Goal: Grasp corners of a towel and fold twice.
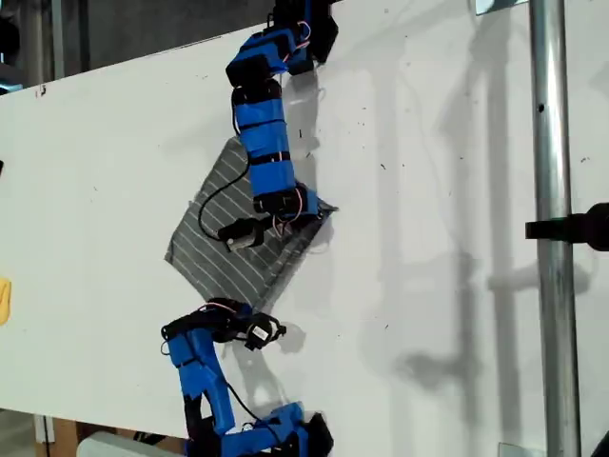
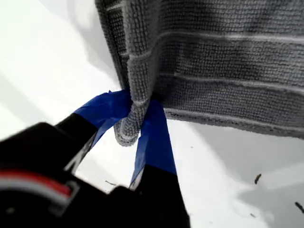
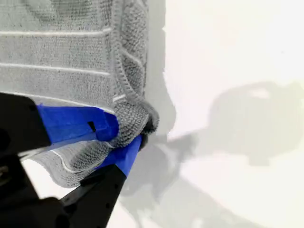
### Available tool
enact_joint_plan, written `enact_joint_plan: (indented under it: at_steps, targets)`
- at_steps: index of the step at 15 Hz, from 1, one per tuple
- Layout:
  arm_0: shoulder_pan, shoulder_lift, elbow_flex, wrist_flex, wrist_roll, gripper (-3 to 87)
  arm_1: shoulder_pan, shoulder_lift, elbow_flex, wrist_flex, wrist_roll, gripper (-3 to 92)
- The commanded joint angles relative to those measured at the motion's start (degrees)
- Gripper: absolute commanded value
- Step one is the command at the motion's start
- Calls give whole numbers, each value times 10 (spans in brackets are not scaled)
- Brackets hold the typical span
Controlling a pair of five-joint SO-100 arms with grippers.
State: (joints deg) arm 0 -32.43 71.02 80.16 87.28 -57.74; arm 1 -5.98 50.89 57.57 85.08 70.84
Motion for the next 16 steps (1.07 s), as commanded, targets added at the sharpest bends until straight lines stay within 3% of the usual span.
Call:
enact_joint_plan:
  at_steps: [1, 7, 11, 13, 16]
  targets:
    - [83, 103, -12, 29, -46, -27, -39, 94, 5, 30, 25, -2]
    - [330, 196, -2, 61, -236, -29, -157, 178, 17, 60, 109, -2]
    - [455, 200, -8, 63, -387, -29, -236, 178, -9, 8, 157, -2]
    - [473, 210, -6, 72, -402, -29, -246, 185, -16, -20, 159, -2]
    - [461, 224, -15, 73, -361, -29, -250, 237, 15, -15, 192, -2]
